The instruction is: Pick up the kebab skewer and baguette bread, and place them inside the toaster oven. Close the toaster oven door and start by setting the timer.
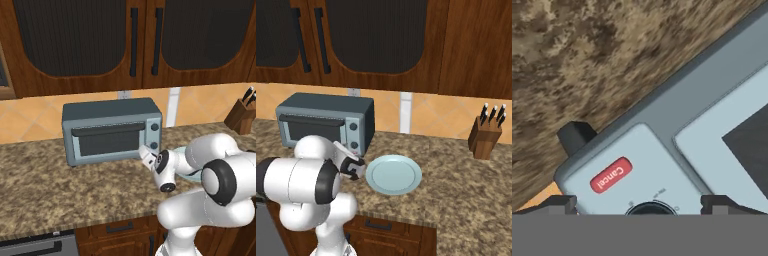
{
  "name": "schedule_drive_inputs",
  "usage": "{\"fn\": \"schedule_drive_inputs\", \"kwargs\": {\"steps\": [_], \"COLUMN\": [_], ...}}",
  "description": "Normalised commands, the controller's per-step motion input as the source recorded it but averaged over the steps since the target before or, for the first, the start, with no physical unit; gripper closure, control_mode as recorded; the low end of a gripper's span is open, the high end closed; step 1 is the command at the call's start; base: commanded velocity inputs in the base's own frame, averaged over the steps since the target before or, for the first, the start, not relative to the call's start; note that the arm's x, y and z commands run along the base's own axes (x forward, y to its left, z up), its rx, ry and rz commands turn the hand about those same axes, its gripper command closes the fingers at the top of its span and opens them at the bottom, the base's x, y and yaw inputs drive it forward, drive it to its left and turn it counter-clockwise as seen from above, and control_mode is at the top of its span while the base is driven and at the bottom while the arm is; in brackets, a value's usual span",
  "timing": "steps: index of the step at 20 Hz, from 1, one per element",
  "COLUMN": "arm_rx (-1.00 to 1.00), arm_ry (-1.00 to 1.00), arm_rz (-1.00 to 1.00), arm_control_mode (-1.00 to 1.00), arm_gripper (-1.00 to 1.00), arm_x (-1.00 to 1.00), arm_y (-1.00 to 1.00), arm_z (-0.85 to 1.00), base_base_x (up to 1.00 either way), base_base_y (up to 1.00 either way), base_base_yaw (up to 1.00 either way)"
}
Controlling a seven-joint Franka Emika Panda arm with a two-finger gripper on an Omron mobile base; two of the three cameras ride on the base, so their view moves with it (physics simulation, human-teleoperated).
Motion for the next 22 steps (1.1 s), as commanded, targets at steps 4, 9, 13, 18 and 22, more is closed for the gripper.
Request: {"fn": "schedule_drive_inputs", "kwargs": {"steps": [4,9,13,18,22], "arm_rx": [-0.01,0.00,0.00,-0.01,0.00], "arm_ry": [-0.06,-0.05,-0.05,-0.06,-0.02], "arm_rz": [0.00,0.00,0.00,0.01,0.01], "arm_control_mode": [-1.00,-1.00,-1.00,-1.00,-1.00], "arm_gripper": [-1.00,-1.00,-1.00,-1.00,-1.00], "arm_x": [0.12,0.15,0.15,0.06,0.00], "arm_y": [-0.23,-0.03,0.00,0.00,0.00], "arm_z": [0.00,0.01,0.00,0.09,0.37], "base_base_x": [0.00,0.00,0.00,0.00,0.00], "base_base_y": [0.00,0.00,0.00,0.00,0.00], "base_base_yaw": [0.00,0.00,0.00,0.00,0.00]}}
